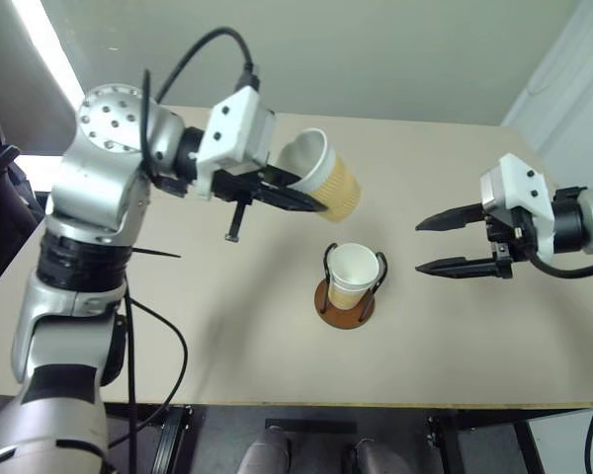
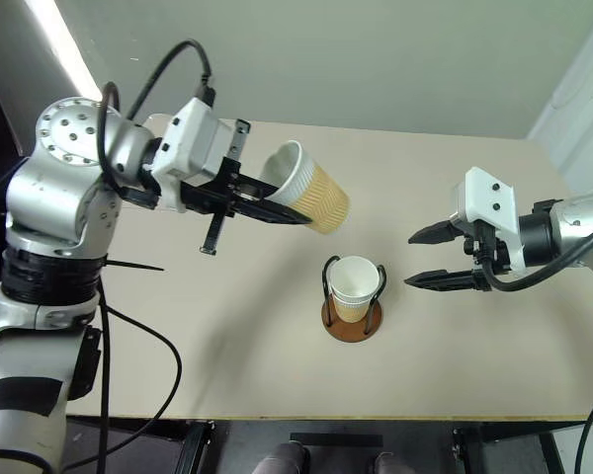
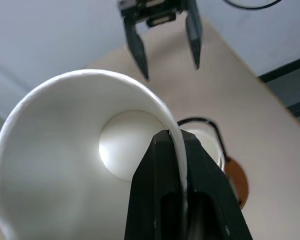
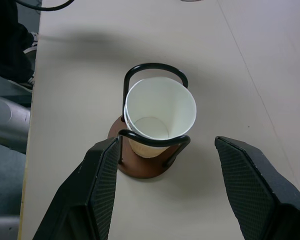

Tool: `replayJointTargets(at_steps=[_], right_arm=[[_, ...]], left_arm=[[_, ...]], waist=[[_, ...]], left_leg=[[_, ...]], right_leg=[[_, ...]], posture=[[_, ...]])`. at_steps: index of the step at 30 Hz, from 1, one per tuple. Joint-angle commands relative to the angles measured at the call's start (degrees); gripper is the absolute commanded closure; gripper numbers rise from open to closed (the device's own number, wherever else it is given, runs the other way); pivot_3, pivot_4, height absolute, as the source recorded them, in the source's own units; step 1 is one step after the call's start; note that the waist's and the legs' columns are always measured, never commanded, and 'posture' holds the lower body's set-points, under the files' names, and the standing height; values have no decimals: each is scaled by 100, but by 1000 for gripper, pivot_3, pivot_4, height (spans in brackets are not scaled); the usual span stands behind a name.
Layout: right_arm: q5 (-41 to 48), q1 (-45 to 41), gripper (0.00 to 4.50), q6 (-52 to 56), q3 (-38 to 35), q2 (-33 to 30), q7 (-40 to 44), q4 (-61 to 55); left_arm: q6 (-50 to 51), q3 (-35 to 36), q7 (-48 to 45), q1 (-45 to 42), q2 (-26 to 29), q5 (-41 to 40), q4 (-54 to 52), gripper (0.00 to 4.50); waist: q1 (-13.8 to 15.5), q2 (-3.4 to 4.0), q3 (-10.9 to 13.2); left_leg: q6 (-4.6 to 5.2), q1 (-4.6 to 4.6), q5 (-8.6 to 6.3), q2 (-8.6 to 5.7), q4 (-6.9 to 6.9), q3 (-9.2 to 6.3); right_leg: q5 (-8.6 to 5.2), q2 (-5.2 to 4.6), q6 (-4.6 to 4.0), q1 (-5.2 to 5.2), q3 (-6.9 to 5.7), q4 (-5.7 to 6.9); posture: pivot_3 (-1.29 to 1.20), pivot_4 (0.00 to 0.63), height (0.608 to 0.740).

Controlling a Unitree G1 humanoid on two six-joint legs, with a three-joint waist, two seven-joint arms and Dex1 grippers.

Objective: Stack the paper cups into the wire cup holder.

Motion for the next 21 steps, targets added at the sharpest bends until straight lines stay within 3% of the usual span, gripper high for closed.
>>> replayJointTargets(at_steps=[1,21], right_arm=[[109,43,1415,67,-417,-170,-108,-190],[414,178,1415,365,-729,-324,-442,-398]], left_arm=[[-170,-202,-303,-147,-98,69,137,4465],[-1448,-1579,-524,-604,-652,405,1210,4465]], waist=[[0,0,0],[29,0,0]], left_leg=[[0,0,0,0,0,0],[5,-8,-2,0,6,1]], right_leg=[[0,0,0,0,0,0],[1,0,11,0,0,0]], posture=[[0,150,740],[0,150,740]])
